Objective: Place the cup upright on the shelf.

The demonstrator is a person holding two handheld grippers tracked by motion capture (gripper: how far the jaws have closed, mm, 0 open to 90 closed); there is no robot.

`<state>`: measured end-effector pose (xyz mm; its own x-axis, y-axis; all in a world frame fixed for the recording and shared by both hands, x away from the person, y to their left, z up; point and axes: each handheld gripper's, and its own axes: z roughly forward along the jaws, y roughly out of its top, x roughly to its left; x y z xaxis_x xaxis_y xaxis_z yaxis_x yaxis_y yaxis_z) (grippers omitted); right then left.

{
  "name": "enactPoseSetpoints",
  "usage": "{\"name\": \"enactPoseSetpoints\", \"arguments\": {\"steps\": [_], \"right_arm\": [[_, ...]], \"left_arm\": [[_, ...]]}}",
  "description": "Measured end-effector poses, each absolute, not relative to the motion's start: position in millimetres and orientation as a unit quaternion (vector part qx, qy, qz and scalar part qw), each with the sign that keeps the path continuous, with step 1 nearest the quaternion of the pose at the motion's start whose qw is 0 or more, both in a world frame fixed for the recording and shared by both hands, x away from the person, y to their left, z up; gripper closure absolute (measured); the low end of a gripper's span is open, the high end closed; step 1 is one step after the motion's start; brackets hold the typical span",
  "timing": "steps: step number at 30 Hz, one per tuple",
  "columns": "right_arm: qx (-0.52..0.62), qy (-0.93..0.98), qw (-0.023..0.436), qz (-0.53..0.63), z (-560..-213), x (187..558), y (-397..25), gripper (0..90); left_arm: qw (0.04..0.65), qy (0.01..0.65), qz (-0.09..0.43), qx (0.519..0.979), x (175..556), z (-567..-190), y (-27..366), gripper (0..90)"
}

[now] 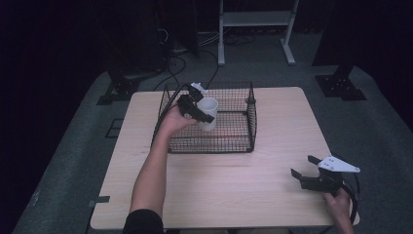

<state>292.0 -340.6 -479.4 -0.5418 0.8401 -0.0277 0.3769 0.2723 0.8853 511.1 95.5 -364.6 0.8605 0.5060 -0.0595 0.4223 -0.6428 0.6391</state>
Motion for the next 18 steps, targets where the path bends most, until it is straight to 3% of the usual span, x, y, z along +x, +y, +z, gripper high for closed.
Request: {"name": "enactPoseSetpoints", "arguments": {"steps": [18], "right_arm": [[0.405, 0.754, 0.256, 0.45, -479, 292, -341, 13.1]], "left_arm": [[0.302, 0.257, 0.032, 0.918, 523, -389, 82, 21.4]]}}
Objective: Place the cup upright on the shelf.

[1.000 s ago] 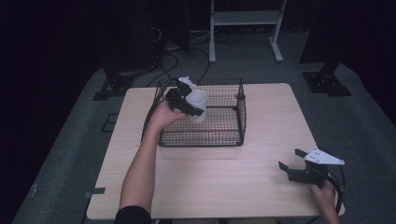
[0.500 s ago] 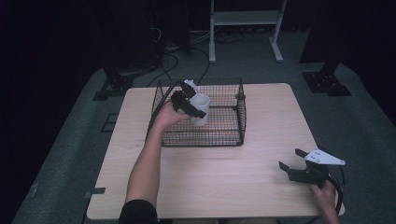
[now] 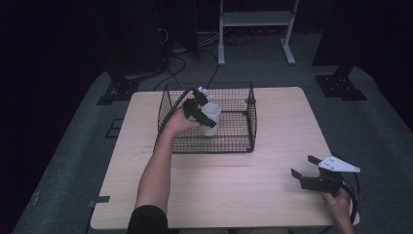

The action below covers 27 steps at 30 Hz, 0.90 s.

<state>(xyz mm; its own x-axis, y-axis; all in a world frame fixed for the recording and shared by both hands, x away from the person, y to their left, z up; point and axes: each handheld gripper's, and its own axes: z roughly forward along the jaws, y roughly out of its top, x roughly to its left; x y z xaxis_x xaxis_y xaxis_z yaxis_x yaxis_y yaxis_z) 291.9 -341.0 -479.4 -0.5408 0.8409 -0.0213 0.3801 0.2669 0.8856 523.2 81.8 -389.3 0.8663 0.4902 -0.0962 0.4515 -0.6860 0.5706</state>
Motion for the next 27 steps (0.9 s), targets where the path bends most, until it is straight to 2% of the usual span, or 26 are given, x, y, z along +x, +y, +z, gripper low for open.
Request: {"name": "enactPoseSetpoints", "arguments": {"steps": [17, 27], "right_arm": [[0.405, 0.751, 0.256, 0.454, -479, 291, -342, 13.1], [0.405, 0.751, 0.257, 0.454, -479, 291, -342, 13.1]], "left_arm": [[0.264, 0.251, 0.039, 0.93, 527, -402, 76, 21.4], [0.267, 0.26, 0.034, 0.927, 523, -404, 84, 20.9]]}}
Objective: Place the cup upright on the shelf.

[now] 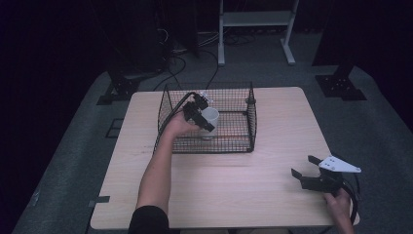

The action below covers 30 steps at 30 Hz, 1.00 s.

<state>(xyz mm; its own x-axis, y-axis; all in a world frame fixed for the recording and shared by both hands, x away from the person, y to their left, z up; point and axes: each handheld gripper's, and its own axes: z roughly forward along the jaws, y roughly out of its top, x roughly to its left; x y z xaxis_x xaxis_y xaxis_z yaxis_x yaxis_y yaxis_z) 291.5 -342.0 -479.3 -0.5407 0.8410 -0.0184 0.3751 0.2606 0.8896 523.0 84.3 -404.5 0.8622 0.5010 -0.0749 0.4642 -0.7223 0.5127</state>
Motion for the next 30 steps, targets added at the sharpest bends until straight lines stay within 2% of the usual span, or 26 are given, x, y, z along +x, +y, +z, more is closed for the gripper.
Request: {"name": "enactPoseSetpoints", "arguments": {"steps": [14, 18, 30], "right_arm": [[0.405, 0.752, 0.255, 0.453, -479, 292, -342, 13.1], [0.405, 0.751, 0.255, 0.454, -479, 292, -342, 13.1], [0.405, 0.753, 0.255, 0.452, -479, 292, -341, 13.1]], "left_arm": [[0.266, 0.256, 0.044, 0.928, 520, -403, 86, 18.7], [0.282, 0.259, 0.052, 0.922, 518, -396, 88, 10.5], [0.299, 0.252, 0.073, 0.917, 506, -378, 93, 8.0]]}}
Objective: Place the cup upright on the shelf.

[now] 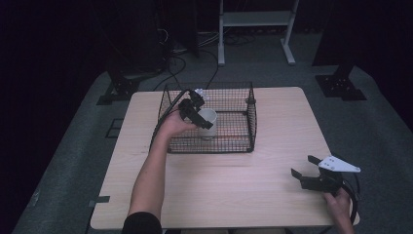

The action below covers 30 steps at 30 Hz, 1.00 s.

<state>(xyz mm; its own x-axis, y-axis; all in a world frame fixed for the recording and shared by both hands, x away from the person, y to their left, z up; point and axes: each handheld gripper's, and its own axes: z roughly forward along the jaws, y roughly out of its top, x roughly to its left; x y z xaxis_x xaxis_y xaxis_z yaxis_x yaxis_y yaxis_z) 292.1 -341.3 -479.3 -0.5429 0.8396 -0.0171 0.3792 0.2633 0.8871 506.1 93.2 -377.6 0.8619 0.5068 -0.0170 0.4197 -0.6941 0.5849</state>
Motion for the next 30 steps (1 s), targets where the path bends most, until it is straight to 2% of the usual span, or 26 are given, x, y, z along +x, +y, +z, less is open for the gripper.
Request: {"name": "enactPoseSetpoints", "arguments": {"steps": [17, 30], "right_arm": [[0.405, 0.753, 0.254, 0.452, -479, 292, -341, 13.1], [0.406, 0.751, 0.253, 0.455, -479, 292, -342, 13.1]], "left_arm": [[0.329, 0.242, 0.097, 0.908, 490, -352, 100, 8.0], [0.343, 0.231, 0.103, 0.905, 462, -339, 105, 8.1]]}}
